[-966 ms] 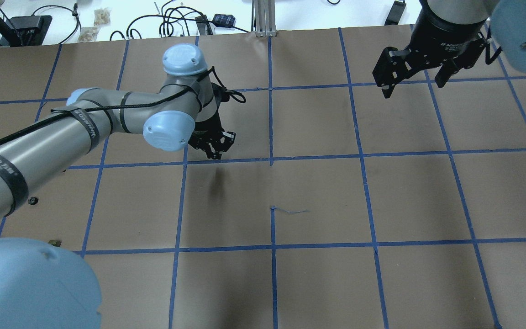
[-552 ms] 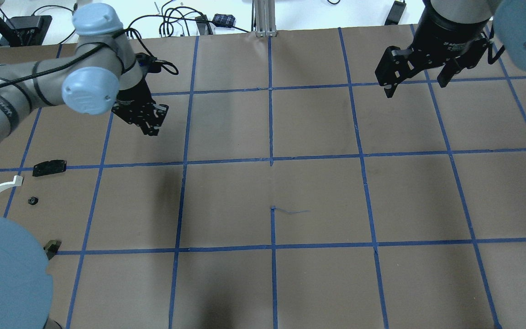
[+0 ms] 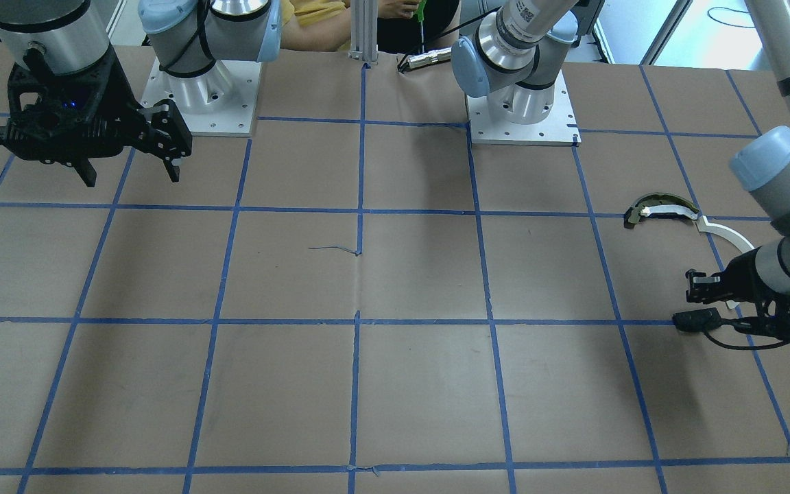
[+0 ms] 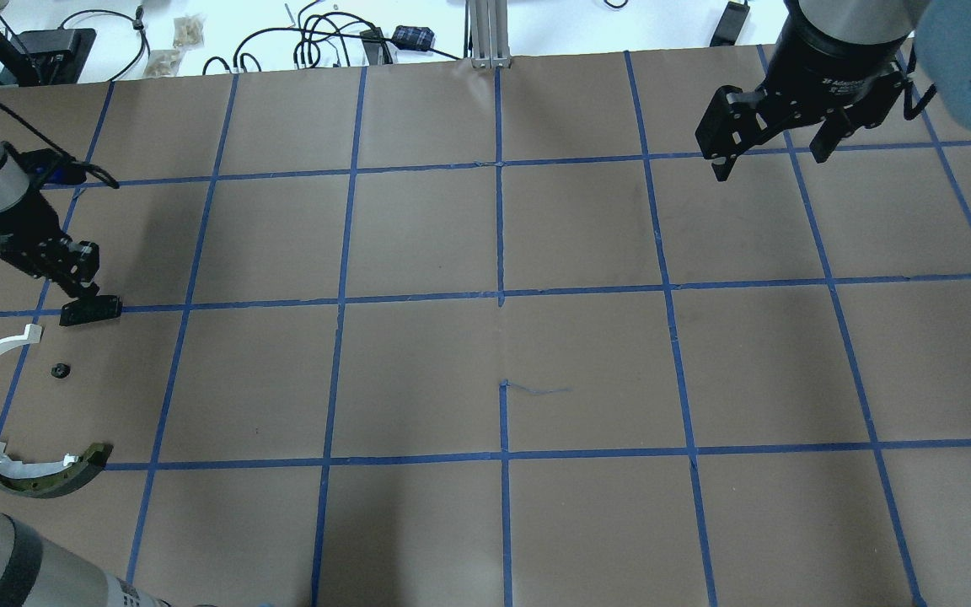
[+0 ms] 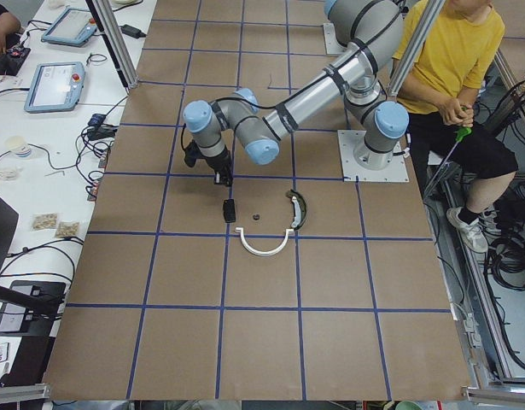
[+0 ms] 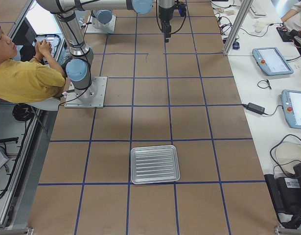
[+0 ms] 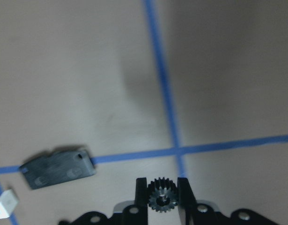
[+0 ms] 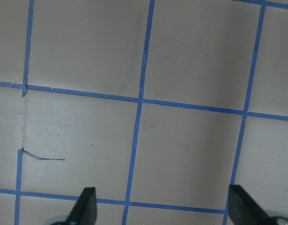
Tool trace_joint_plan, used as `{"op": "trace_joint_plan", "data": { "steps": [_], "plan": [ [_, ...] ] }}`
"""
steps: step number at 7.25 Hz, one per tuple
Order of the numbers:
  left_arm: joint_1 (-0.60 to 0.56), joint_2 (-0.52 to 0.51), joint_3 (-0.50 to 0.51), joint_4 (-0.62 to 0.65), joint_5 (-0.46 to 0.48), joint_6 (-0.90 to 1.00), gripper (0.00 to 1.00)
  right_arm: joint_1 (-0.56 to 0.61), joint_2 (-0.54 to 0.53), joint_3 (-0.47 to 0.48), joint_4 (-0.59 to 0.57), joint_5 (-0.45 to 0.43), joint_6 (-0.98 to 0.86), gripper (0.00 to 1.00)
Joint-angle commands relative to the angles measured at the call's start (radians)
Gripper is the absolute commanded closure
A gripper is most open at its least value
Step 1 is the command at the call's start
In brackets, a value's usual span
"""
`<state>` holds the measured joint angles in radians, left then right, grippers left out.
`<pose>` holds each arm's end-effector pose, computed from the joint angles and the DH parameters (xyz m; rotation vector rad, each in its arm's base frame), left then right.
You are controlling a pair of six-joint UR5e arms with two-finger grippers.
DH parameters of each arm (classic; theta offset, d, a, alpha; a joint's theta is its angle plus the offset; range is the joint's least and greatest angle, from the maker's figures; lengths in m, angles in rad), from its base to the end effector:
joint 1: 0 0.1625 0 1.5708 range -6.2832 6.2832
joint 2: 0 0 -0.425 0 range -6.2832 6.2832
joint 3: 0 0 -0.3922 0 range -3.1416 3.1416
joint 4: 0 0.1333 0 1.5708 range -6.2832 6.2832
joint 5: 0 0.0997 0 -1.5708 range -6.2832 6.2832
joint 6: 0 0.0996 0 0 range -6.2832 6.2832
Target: Place bearing gear from tray to pile
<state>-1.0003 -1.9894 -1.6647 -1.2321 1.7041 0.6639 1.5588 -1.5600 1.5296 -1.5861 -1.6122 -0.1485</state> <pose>0.2207 -0.5662 0.2440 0.1635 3.1106 0.3417 0.1232 -0.5023 0.5045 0.2097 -3.0889 0.0654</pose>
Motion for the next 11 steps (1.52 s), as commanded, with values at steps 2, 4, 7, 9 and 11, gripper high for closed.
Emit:
{"op": "trace_joint_plan", "data": {
  "steps": [2,4,7,9,11],
  "plan": [
    [0.106,-0.011,-0.082,0.017,-0.003,0.036,1.0,0.0,0.0,0.003,0.0,0.0,0.0,0.0],
    [0.106,-0.022,-0.084,0.016,-0.004,0.033,1.0,0.0,0.0,0.004,0.0,0.0,0.001,0.0],
    [0.106,-0.04,-0.082,0.017,-0.003,0.026,1.0,0.0,0.0,0.004,0.0,0.0,0.001,0.0],
    [0.107,-0.042,-0.084,0.016,0.002,0.028,0.87,0.0,0.0,0.004,0.0,0.0,0.001,0.0],
    [0.107,-0.042,-0.084,0.016,0.002,0.026,0.52,0.0,0.0,0.006,0.0,0.0,0.001,0.0]
  ]
}}
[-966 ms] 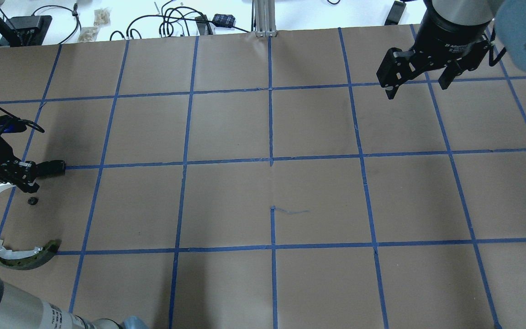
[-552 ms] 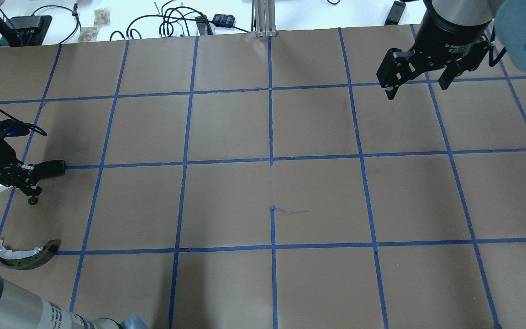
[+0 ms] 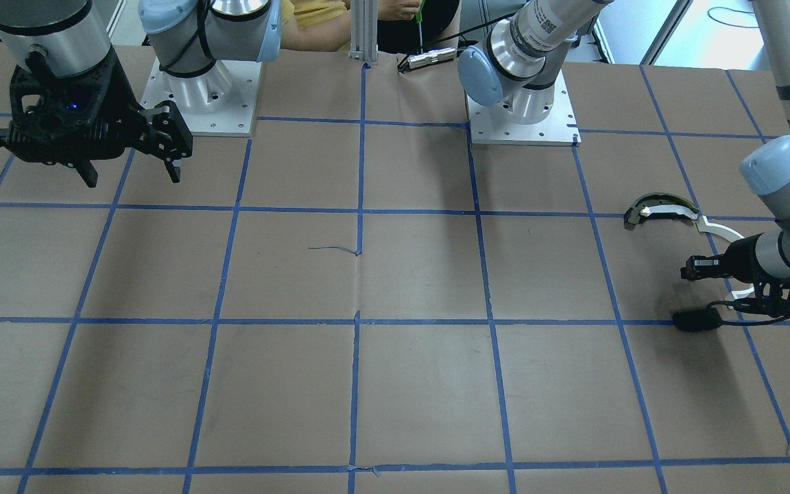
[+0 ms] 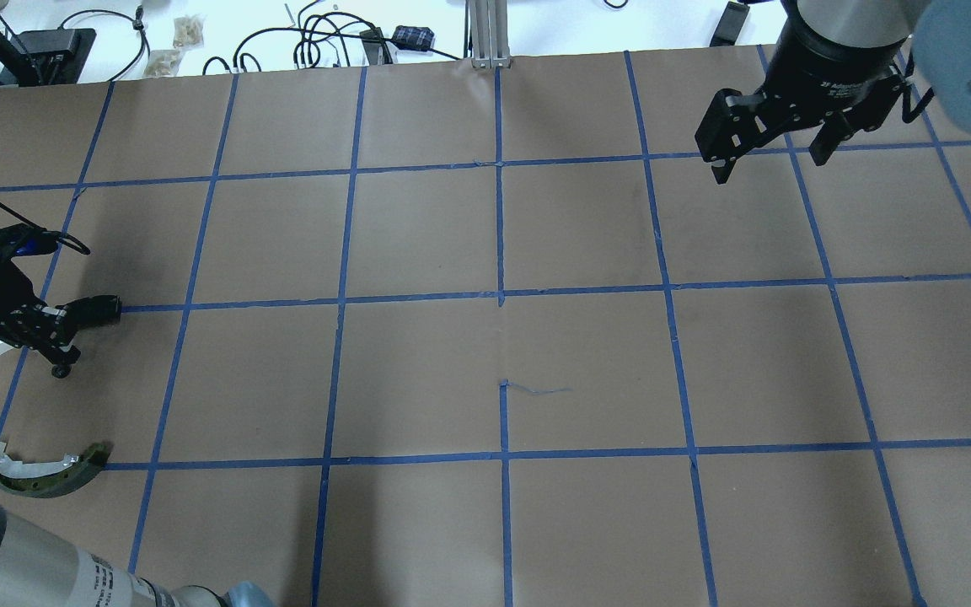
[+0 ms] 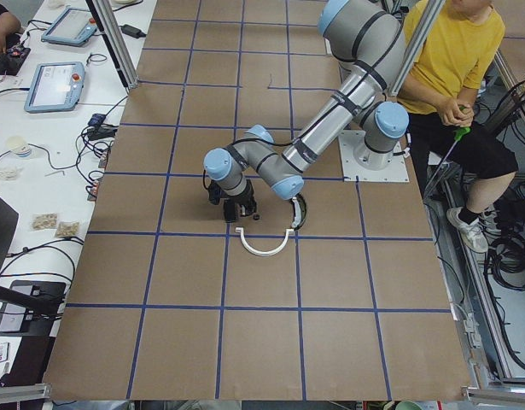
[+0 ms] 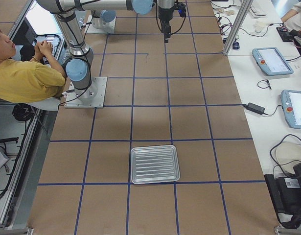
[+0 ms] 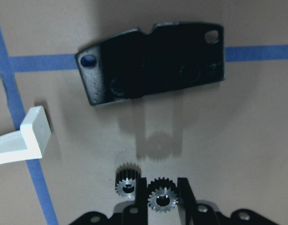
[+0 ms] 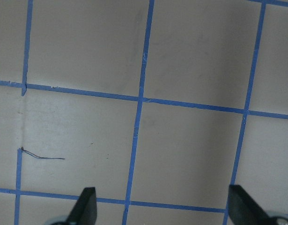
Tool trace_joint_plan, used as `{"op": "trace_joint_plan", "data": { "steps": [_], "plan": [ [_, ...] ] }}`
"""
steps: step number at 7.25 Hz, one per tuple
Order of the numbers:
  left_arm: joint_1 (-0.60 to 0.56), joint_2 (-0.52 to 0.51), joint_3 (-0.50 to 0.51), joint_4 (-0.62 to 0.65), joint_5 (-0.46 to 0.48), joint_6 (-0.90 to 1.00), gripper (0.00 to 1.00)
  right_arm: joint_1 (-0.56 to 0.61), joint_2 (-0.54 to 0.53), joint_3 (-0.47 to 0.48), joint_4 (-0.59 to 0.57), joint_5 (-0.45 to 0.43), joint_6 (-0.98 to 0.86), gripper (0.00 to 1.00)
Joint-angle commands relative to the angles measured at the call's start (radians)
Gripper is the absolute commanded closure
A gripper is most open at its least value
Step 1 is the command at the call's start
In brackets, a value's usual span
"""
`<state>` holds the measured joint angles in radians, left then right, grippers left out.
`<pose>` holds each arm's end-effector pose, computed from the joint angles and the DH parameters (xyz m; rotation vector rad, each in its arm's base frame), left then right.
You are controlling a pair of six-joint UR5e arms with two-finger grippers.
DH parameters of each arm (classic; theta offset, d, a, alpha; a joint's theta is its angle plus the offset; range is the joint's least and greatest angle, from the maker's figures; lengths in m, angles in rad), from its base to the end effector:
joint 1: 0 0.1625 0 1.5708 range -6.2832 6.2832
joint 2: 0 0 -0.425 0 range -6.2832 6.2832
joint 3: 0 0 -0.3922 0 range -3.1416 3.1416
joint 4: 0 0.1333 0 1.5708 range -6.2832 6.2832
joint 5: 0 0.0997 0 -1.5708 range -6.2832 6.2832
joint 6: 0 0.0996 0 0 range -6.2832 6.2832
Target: Place bearing gear from tray to pile
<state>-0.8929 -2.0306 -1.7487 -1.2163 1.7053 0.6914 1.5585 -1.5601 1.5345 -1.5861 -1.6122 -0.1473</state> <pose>0.2652 -0.5206 0.1872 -0.0496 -3.0309 -0.4639 0.1230 -0.5019 0.5022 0.2075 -3.0896 0.0580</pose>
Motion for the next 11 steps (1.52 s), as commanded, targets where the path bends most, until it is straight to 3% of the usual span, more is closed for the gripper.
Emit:
{"op": "trace_joint_plan", "data": {
  "steps": [1,3,4,5,9,11],
  "plan": [
    [0.0,0.0,0.0,0.0,0.003,-0.001,0.37,0.0,0.0,0.001,0.0,0.0,0.0,0.0],
    [0.0,0.0,0.0,0.0,0.004,-0.003,0.35,0.0,0.0,0.001,0.002,0.0,0.0,0.0],
    [0.0,0.006,0.001,-0.011,0.004,-0.006,0.11,0.0,0.0,0.001,0.0,0.0,0.002,0.0],
    [-0.014,0.029,0.018,-0.034,0.007,-0.013,0.0,0.0,0.0,0.001,0.002,0.0,0.0,0.0],
    [-0.28,0.185,0.205,-0.196,-0.067,-0.376,0.0,0.0,0.002,0.001,0.0,0.0,0.0,0.0],
    [-0.447,0.292,0.216,-0.256,-0.118,-0.488,0.0,0.0,0.002,0.001,0.002,0.0,0.0,0.0]
  ]
}}
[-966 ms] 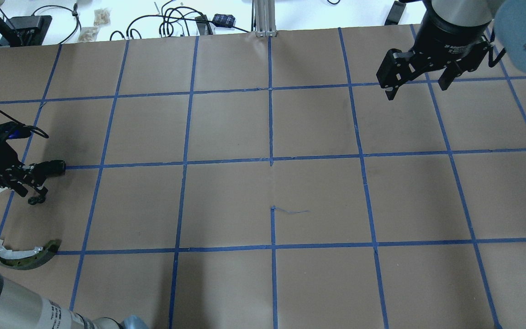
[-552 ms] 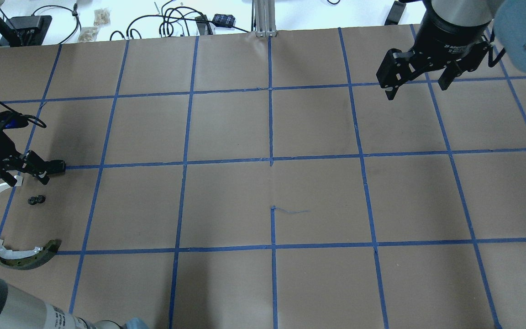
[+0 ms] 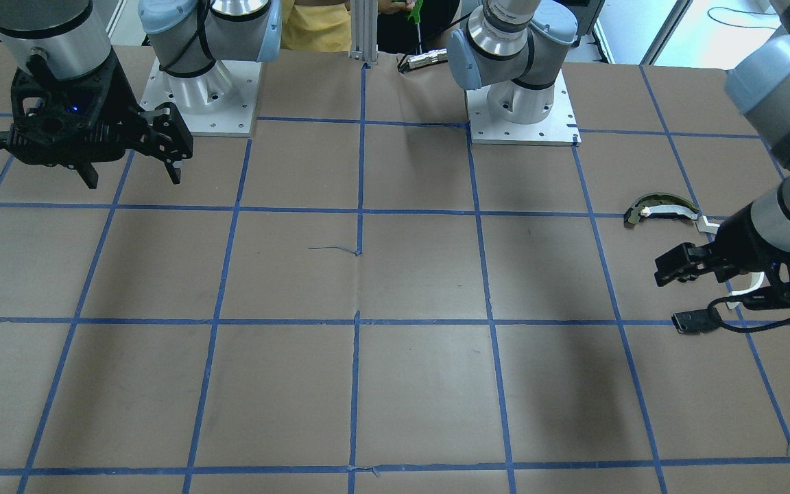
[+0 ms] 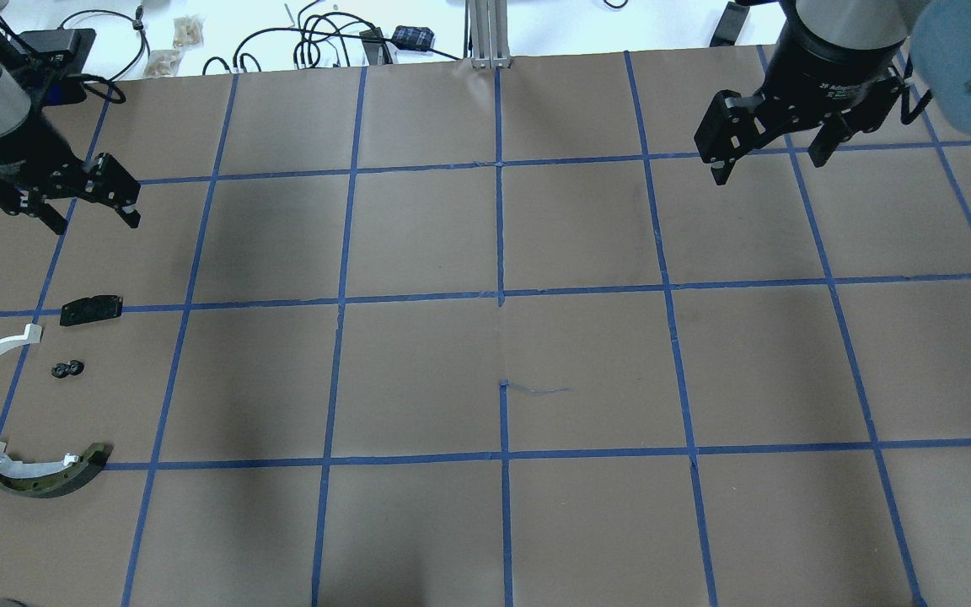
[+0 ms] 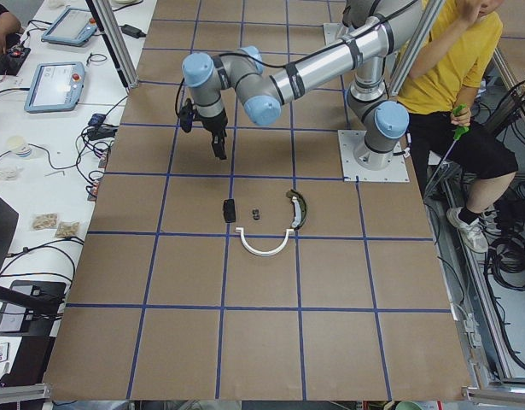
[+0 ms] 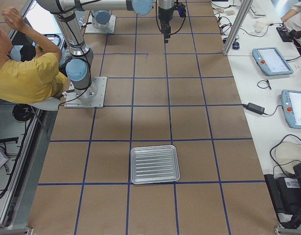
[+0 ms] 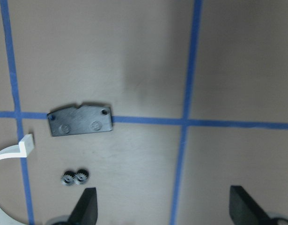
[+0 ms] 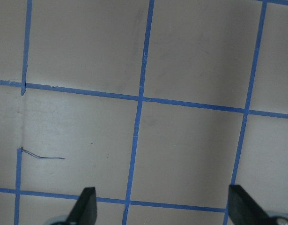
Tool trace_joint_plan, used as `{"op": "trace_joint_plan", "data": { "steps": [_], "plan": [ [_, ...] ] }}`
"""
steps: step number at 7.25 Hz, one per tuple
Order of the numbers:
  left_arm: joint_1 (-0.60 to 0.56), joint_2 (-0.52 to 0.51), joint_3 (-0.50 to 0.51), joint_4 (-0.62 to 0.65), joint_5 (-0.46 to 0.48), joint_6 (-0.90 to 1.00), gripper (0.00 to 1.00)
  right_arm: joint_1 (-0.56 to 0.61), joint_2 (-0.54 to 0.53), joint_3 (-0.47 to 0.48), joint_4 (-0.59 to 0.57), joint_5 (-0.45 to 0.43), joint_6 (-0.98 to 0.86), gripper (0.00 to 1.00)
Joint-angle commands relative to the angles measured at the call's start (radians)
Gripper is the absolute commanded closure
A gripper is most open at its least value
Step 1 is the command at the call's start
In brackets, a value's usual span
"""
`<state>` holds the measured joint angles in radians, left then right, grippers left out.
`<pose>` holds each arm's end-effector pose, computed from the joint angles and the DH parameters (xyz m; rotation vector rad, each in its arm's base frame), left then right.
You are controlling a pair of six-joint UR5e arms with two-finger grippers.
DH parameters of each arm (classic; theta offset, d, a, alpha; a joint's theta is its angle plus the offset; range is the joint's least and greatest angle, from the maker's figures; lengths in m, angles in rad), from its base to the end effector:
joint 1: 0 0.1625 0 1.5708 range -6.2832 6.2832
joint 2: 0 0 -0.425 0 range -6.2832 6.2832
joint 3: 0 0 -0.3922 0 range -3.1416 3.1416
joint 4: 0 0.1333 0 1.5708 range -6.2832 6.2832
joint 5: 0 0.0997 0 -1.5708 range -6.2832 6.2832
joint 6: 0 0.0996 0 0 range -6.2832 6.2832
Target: Place bearing gear from tray to pile
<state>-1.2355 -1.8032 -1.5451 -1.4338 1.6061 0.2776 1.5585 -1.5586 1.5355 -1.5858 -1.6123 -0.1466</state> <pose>0.0664 -0.5850 0.3893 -0.0883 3.1254 0.1206 0.1230 -0.5022 0.5009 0.2066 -3.0898 0.0537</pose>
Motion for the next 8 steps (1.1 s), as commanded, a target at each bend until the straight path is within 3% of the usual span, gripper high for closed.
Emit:
{"op": "trace_joint_plan", "data": {
  "steps": [1,4,8],
  "plan": [
    [-0.175,0.114,0.013,-0.063,-0.018,-0.148,0.0,0.0,0.0,0.0,0.0,0.0,0.001,0.0],
    [-0.291,0.203,-0.019,-0.106,-0.025,-0.257,0.0,0.0,0.0,0.0,0.0,0.0,-0.001,0.0],
    [-0.288,0.246,-0.062,-0.134,-0.025,-0.223,0.0,0.0,0.0,0.0,0.001,0.0,-0.001,0.0]
  ]
}}
